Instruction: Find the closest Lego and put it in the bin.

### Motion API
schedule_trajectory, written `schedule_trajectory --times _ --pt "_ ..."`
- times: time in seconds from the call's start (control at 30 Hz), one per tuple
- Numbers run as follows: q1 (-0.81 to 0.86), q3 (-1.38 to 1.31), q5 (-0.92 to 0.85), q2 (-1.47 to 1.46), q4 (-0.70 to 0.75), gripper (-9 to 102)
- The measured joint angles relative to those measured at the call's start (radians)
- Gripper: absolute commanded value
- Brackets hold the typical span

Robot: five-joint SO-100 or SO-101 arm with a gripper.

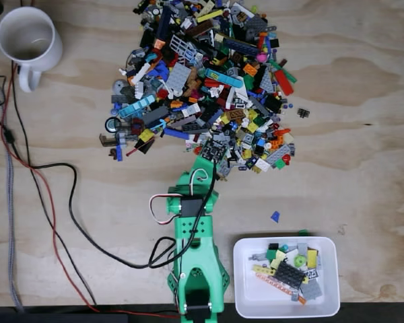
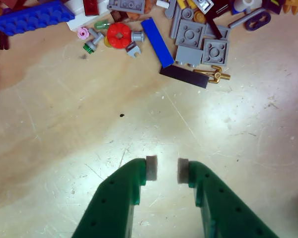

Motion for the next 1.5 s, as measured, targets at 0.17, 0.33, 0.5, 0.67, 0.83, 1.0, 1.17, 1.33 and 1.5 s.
schedule_trajectory --times 0.17,0.33,0.5,0.67,0.83,1.0,1.17,1.33,1.5 --pt "0.000 0.000 0.026 -0.008 0.003 7" --pt "0.000 0.000 0.029 -0.008 0.003 7" --pt "0.000 0.000 0.029 -0.008 0.003 7" --pt "-0.009 0.000 0.060 -0.075 -0.018 9" --pt "-0.092 -0.077 0.216 -0.333 -0.133 10" --pt "-0.147 -0.219 0.396 -0.543 -0.224 12" --pt "-0.135 -0.336 0.502 -0.710 -0.307 12" --pt "-0.121 -0.348 0.522 -0.805 -0.367 12" --pt "-0.120 -0.348 0.522 -0.827 -0.397 11"
